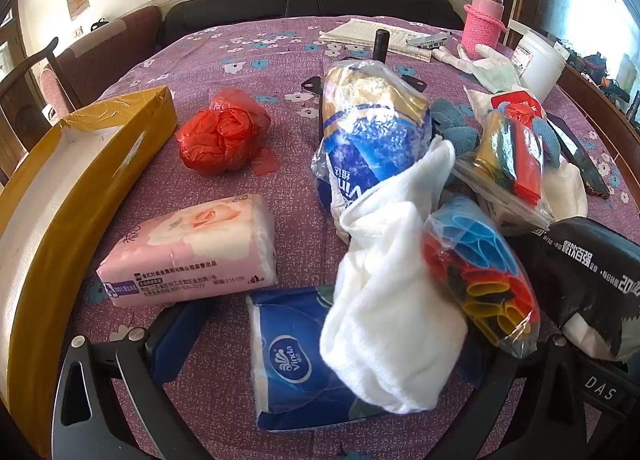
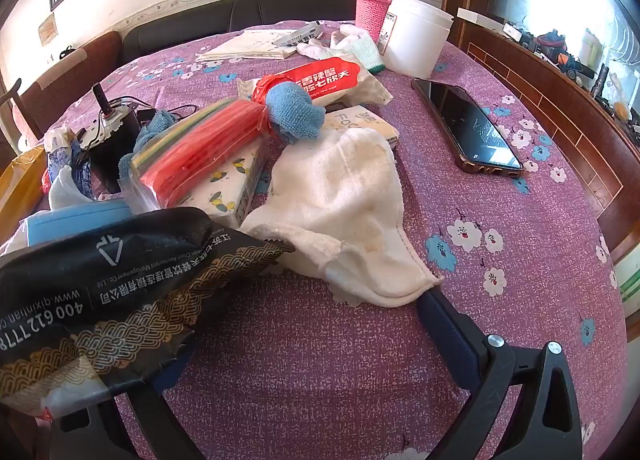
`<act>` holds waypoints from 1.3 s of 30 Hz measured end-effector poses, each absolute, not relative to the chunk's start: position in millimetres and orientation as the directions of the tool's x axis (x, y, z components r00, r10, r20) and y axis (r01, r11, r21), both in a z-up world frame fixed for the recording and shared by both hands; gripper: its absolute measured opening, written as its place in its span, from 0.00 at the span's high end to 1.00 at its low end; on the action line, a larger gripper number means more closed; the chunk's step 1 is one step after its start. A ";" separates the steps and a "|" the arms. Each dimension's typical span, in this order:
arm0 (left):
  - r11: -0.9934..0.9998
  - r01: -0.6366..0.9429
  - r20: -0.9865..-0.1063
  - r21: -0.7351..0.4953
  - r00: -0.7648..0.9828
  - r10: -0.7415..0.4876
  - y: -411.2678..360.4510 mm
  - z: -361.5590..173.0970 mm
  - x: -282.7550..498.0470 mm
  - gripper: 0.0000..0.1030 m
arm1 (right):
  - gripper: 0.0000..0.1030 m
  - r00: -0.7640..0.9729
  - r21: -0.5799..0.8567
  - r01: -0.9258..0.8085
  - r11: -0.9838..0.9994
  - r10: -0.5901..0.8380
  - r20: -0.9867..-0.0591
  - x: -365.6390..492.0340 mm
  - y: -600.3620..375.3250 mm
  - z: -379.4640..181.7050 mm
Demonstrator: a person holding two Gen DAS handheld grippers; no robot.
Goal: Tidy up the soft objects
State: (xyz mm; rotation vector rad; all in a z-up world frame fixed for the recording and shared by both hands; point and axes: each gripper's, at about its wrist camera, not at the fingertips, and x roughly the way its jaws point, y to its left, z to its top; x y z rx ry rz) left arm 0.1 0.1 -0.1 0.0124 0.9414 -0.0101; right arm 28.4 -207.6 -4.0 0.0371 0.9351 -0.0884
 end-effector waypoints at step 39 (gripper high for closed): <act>1.000 0.002 -0.807 0.006 0.590 0.004 -0.4 -0.2 0.6 0.00 | 0.01 0.590 -0.007 0.092 0.996 -0.060 -0.805 28.1 -207.4 -4.3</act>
